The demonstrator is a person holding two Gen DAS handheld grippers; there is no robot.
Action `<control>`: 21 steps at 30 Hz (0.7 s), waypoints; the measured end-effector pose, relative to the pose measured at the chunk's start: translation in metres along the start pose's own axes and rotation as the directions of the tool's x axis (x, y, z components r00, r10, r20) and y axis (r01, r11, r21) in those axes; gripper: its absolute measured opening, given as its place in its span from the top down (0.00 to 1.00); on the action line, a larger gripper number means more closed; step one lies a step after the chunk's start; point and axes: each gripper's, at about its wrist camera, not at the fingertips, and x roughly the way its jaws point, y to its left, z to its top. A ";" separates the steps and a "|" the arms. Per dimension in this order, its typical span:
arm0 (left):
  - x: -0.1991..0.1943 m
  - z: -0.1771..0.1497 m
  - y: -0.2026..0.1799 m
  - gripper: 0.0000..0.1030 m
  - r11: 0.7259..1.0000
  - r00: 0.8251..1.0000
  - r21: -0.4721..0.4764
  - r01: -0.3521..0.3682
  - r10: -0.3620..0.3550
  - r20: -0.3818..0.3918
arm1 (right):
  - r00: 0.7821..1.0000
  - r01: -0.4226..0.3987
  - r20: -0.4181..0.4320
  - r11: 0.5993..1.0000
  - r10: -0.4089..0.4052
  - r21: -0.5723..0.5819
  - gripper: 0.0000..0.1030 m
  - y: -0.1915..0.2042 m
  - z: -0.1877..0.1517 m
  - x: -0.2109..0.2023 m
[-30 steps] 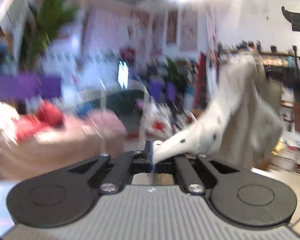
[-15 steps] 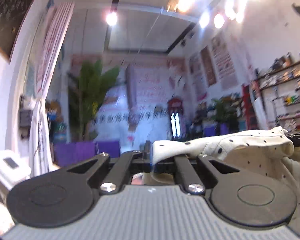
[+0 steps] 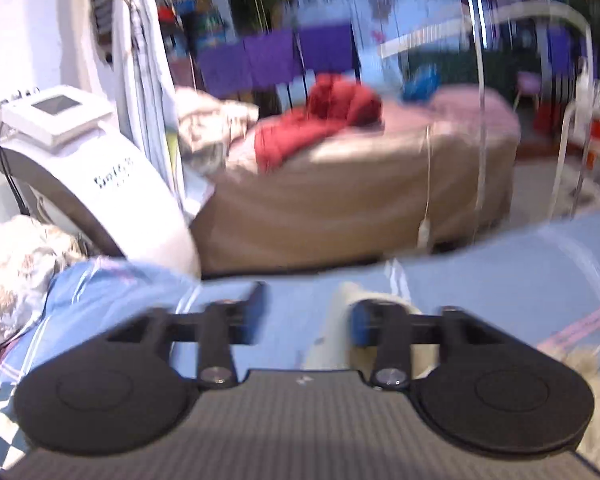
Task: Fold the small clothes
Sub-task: 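Lift the dress with both grippers and shake it out in the air, then lay the dress flat on the sheet and open both grippers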
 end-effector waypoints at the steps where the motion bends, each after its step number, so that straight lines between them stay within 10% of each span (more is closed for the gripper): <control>1: 0.016 -0.021 -0.002 0.27 1.000 1.000 0.023 -0.018 0.019 -0.019 | 0.998 -0.036 -0.046 0.999 0.037 0.009 0.00 -0.005 -0.012 0.002; 3: 0.034 -0.048 0.002 0.07 0.998 0.998 0.040 -0.042 0.044 -0.038 | 0.992 -0.014 -0.124 0.999 0.008 -0.048 0.00 -0.004 -0.040 0.003; 6: 0.051 -0.081 0.028 0.03 0.999 0.991 -0.040 -0.036 0.031 -0.129 | 0.967 0.031 -0.250 0.994 -0.058 -0.108 0.00 -0.003 -0.093 -0.014; 10: 0.056 -0.133 0.070 0.03 0.958 0.965 -0.252 0.137 -0.186 -0.182 | 0.942 -0.057 -0.331 0.998 0.057 0.011 0.00 -0.017 -0.143 -0.048; 21: -0.112 -0.267 0.138 0.00 0.907 0.927 -0.365 0.209 -0.302 -0.222 | 0.926 -0.069 -0.363 0.992 0.102 0.102 0.00 -0.029 -0.219 -0.142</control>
